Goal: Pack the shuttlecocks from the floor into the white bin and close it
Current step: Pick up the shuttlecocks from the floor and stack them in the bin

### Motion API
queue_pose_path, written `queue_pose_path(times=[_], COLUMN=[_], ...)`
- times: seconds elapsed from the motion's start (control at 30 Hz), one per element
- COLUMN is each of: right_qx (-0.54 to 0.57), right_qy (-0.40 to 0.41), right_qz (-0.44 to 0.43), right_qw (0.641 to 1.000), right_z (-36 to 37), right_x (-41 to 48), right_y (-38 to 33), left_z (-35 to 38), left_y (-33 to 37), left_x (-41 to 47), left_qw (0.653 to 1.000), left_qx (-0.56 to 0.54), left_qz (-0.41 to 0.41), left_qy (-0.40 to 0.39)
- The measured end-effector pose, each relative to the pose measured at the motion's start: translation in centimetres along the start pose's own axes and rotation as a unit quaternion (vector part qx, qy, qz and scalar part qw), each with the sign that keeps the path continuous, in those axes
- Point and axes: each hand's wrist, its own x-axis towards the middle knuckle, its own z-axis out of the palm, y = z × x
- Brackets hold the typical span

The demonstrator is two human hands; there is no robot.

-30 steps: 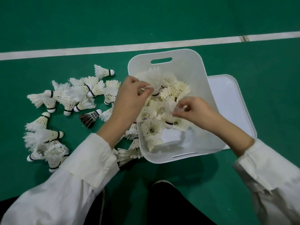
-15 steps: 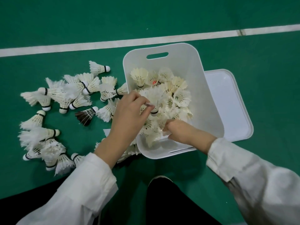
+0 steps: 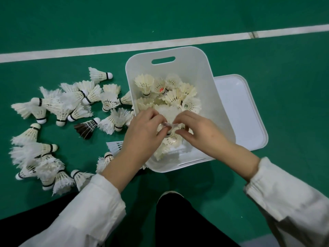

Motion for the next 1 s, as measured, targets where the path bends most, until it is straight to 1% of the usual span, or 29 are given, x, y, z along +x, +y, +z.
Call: queue_pose_path(times=[0.1, 0.17, 0.27, 0.33, 0.43, 0.5, 0.57, 0.6, 0.67, 0.8, 0.93, 1.0], right_qx=[0.012, 0.010, 0.024, 0.010, -0.018, -0.051, -0.078, -0.090, -0.101, -0.116, -0.150, -0.163], right_qy=[-0.007, -0.028, -0.109, -0.174, -0.250, -0.287, -0.322, -0.337, -0.361, -0.386, -0.381, -0.343], right_qz=[0.026, 0.037, 0.045, 0.035, 0.026, 0.015, 0.025, 0.035, 0.044, 0.043, 0.037, 0.037], right_qw=[1.000, 0.999, 0.993, 0.984, 0.968, 0.956, 0.943, 0.937, 0.926, 0.914, 0.911, 0.924], right_z=[0.0, -0.5, -0.7, 0.1, 2.0, 3.1, 4.0, 4.5, 5.6, 6.7, 5.0, 3.0], right_x=[0.3, 0.3, -0.2, -0.5, -0.5, -0.1, 0.8, 1.2, 2.0, 2.6, 2.2, 2.5], right_y=[0.5, 0.5, 0.1, -0.4, -1.1, -1.4, -1.3, -1.0, -0.7, -1.3, -2.5, -3.3], left_z=[-0.4, -1.3, -3.5, -5.4, -8.0, -9.7, -11.5, -12.3, -13.9, -15.1, -14.3, -13.9], left_y=[0.0, -0.1, -0.7, -1.2, -2.3, -3.2, -4.2, -4.8, -5.9, -8.0, -9.2, -9.8], left_x=[0.1, 0.7, 2.7, 4.0, 4.4, 3.8, 2.9, 2.4, 1.5, -0.6, -3.0, -4.1], left_qw=[0.999, 0.998, 0.992, 0.986, 0.966, 0.944, 0.921, 0.914, 0.911, 0.923, 0.933, 0.941], left_qx=[-0.004, 0.005, 0.048, 0.079, 0.140, 0.184, 0.228, 0.242, 0.251, 0.235, 0.202, 0.180], left_qz=[0.021, 0.033, 0.056, 0.076, 0.134, 0.167, 0.183, 0.179, 0.159, 0.117, 0.054, 0.031], left_qy=[-0.036, -0.062, -0.099, -0.127, -0.173, -0.215, -0.256, -0.271, -0.286, -0.281, -0.293, -0.286])
